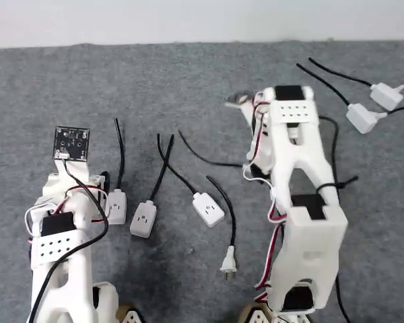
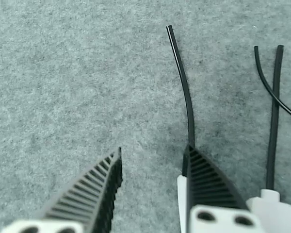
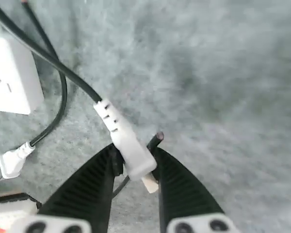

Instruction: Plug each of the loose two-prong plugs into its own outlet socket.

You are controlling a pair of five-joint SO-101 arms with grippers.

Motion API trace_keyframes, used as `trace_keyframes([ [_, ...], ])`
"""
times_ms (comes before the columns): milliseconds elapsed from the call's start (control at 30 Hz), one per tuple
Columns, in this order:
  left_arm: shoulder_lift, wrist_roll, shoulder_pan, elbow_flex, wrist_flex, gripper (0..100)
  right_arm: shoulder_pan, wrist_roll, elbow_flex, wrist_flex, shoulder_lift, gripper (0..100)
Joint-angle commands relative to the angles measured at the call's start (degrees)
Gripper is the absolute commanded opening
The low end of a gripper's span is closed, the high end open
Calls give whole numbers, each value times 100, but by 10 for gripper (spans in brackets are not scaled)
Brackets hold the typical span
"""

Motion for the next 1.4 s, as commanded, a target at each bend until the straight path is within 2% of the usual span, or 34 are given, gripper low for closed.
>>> trace_keyframes([
  [0,-26,26,18,-22,-167,194,-207,-105,-132,224,-822,9],
  [467,-9,0,220,75,-229,194,-1727,-905,-167,224,-2905,9],
  [567,-26,-220,316,268,-536,194,-1815,-905,-132,233,-3336,9],
  [900,-26,-220,325,277,-571,193,-1930,-1029,668,189,-3565,9],
  [1200,-62,-246,1697,242,-536,195,-2563,-1187,1820,-514,-3609,9],
  [1367,-334,-246,2207,-251,97,195,-2571,-1160,1793,-523,-3626,9],
])
